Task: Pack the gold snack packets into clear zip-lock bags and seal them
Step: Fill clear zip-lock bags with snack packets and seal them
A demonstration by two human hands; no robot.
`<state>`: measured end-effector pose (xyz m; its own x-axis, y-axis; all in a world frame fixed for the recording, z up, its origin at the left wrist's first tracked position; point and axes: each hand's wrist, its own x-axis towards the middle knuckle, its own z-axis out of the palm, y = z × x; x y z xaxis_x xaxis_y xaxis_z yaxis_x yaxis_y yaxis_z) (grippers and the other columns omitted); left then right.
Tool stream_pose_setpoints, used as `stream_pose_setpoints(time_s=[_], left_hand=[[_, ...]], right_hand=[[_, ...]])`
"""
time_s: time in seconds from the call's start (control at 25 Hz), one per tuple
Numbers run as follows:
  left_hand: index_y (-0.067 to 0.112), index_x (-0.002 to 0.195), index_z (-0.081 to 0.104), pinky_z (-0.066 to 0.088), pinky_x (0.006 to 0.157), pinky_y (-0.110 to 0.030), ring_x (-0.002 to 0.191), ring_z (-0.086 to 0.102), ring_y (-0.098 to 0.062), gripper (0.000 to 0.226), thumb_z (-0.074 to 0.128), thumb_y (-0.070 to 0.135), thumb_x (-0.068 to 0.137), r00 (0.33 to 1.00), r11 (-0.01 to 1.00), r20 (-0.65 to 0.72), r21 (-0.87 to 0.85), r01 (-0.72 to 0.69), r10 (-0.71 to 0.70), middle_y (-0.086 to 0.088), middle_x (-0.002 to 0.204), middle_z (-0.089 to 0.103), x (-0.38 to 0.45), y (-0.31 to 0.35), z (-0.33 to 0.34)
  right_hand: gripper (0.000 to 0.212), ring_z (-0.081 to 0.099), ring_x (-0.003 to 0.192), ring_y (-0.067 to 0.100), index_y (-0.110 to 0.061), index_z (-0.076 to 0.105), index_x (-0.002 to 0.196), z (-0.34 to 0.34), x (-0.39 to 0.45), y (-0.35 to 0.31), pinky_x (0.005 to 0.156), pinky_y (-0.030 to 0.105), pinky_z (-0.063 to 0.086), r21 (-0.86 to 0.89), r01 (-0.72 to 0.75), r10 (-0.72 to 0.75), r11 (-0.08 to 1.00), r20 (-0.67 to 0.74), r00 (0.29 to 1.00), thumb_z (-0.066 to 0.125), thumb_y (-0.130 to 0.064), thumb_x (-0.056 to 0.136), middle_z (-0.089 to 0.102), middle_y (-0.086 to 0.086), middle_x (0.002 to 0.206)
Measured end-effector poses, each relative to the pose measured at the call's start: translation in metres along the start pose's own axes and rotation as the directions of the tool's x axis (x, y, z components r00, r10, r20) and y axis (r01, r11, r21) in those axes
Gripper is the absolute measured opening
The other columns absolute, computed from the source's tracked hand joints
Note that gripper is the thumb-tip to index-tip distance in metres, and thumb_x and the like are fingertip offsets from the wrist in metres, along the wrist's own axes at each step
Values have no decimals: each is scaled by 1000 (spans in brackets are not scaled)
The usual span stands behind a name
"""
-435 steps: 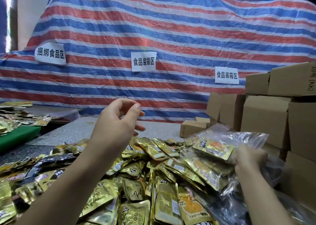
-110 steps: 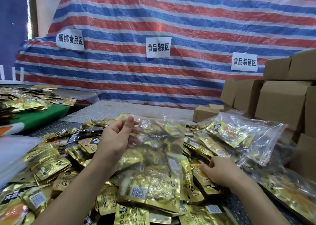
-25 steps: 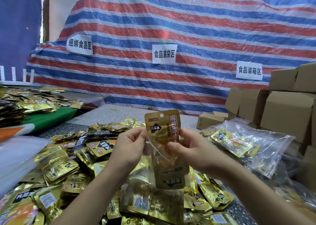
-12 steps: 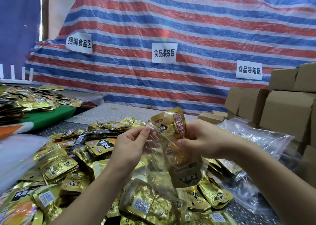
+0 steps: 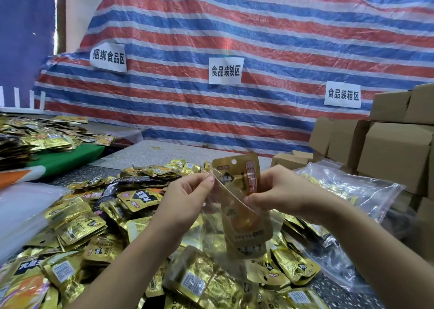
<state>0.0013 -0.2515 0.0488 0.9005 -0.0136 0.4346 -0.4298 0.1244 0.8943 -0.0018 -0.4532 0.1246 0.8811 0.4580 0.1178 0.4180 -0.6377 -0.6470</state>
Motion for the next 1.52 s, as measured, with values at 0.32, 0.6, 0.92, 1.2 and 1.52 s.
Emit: stream_pose_setpoints(time_s=[0.32,0.6,0.92,1.2,1.52], left_hand=[[23,85,79,56,59,-24,67,66,-15,26,56,23,96,999,999,-43,-19,-29,28,-10,82,75,-1,0,2],[27,87,80,54,66,-20,73,70,-12,25,58,20,96,996,996,24,29,-87,86,-2,81,77,-5,-3,5],[30,86,78,54,66,-28,73,70,-13,24,60,18,96,984,962,-20,212,-170,178,-6,81,76,-4,3,7],[21,78,77,52,56,-23,62,67,-7,20,64,21,94,954,861,8,428,-275,300,7,69,72,4,24,19],[26,75,72,53,59,-24,66,65,-2,22,62,25,95,929,845,-145,480,-235,341,17,71,70,8,46,12]], right_hand=[[22,68,79,13,-16,64,95,-3,1,-14,72,27,56,-64,20,-11,998,134,991,54,-35,100,73,-1,86],[23,74,84,23,-14,64,94,2,12,-27,72,33,62,-243,-85,142,966,229,963,55,-34,100,74,10,95],[36,55,42,-1,-20,60,64,18,14,-21,38,11,36,-379,-61,65,924,-4,998,69,-44,90,59,-14,46],[45,57,57,19,-6,72,71,19,5,-26,56,30,45,-319,-55,33,946,-73,997,67,-48,89,68,13,66],[21,69,88,1,-29,69,116,10,-19,-15,82,29,59,-146,119,-133,982,-85,988,64,-29,95,74,-9,99]])
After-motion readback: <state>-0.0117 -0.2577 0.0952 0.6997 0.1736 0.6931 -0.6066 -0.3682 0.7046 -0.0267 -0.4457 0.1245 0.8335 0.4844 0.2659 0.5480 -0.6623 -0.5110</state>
